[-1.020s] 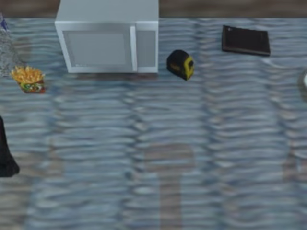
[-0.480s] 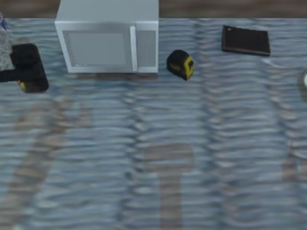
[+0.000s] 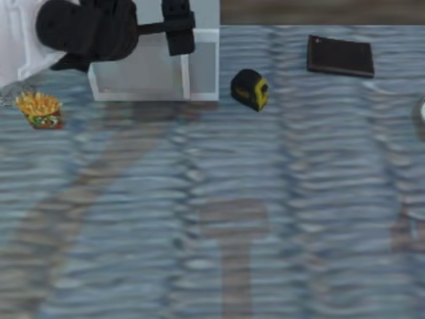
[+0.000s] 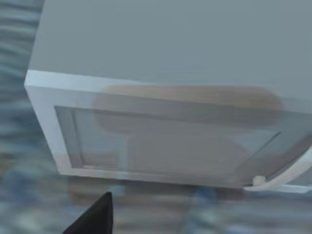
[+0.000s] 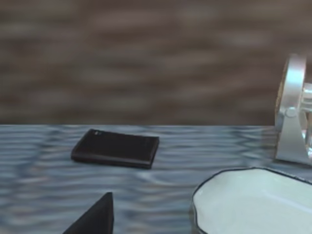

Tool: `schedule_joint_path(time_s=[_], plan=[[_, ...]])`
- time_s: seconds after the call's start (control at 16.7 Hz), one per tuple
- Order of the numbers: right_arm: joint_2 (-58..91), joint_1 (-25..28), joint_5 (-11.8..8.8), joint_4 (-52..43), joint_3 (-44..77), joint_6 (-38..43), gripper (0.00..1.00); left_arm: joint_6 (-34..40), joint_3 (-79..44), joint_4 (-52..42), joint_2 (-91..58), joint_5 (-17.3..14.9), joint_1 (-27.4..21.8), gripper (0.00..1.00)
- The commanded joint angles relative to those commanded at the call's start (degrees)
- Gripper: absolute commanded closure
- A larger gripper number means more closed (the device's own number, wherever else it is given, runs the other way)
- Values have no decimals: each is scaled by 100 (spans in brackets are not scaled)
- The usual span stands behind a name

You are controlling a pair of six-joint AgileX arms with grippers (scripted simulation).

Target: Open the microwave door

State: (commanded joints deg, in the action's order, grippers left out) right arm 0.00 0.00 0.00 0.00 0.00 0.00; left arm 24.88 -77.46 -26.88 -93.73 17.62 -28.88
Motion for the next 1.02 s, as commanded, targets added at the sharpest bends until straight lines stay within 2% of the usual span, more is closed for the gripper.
schedule_joint_path(time_s=[0.24, 0.42, 0.78, 1.02], plan=[[0, 0, 0, 0, 0, 0, 0, 293, -937, -481, -1269, 253, -405, 0], [0, 0, 0, 0, 0, 0, 0, 372, -1213, -654, -1635, 334, -524, 0], [0, 0, 0, 0, 0, 0, 0, 359, -1210, -628, -1650, 321, -496, 0], [0, 0, 0, 0, 0, 0, 0, 206, -1430, -173, -2291, 216, -339, 0]])
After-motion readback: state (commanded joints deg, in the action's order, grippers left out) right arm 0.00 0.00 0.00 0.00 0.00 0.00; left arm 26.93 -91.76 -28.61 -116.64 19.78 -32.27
